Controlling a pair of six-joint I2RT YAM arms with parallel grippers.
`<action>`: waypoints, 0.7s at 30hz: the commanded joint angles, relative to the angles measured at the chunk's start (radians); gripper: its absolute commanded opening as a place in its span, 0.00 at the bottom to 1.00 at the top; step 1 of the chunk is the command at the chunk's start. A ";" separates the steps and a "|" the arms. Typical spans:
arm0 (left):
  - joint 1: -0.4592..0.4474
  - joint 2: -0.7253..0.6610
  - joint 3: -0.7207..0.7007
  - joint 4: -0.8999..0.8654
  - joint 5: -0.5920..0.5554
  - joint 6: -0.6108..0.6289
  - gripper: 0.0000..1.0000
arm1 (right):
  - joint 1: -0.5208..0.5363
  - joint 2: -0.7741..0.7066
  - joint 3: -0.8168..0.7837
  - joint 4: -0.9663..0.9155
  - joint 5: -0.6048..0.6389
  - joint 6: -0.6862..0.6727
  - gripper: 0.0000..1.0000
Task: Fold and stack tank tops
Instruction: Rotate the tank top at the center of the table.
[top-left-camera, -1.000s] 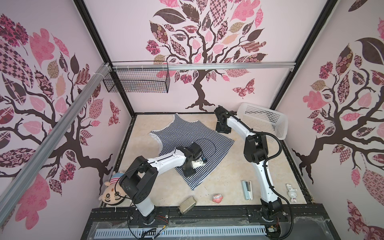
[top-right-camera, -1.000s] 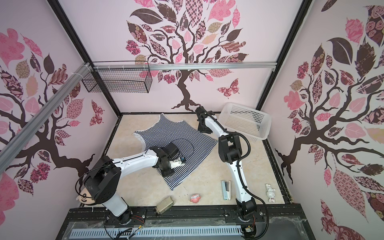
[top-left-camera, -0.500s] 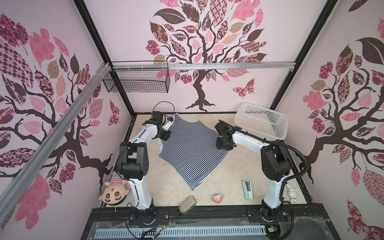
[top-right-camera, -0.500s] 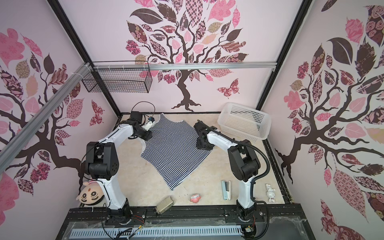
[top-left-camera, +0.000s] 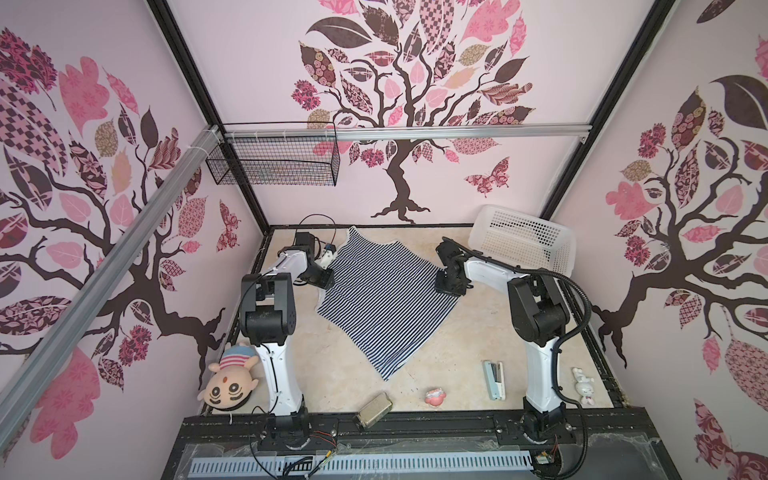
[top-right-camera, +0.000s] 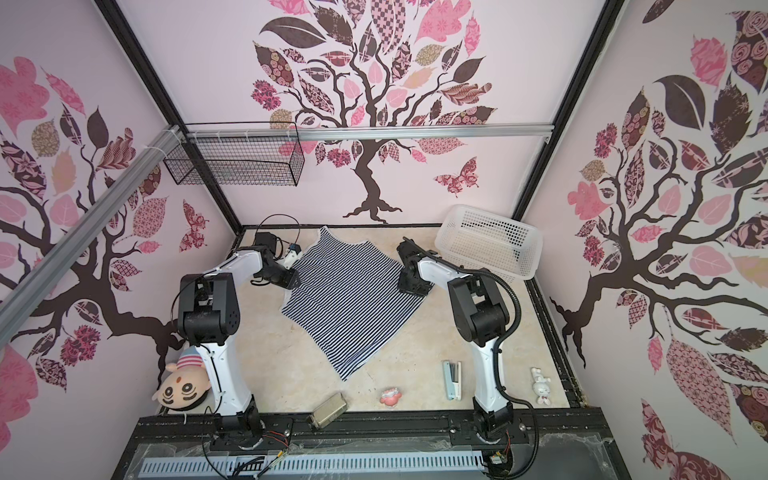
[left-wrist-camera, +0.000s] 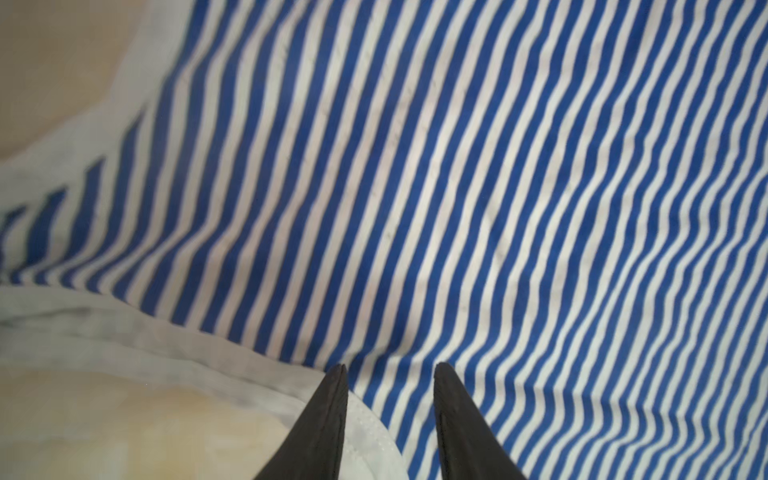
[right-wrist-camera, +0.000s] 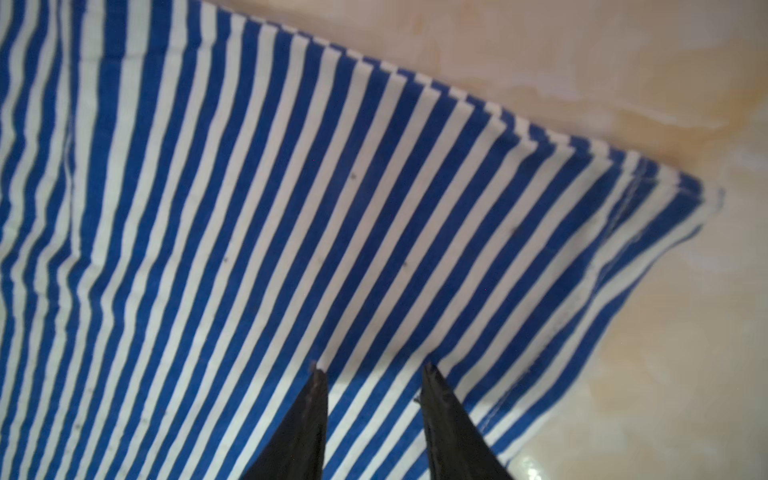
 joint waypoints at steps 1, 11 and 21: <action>-0.001 -0.071 -0.079 -0.004 0.027 0.032 0.39 | -0.013 0.077 0.067 -0.060 0.032 -0.019 0.41; -0.055 -0.137 -0.264 -0.010 -0.071 0.087 0.38 | -0.043 0.212 0.280 -0.164 0.064 -0.053 0.41; -0.197 -0.321 -0.425 -0.093 -0.095 0.082 0.38 | -0.098 0.500 0.802 -0.403 0.032 -0.084 0.41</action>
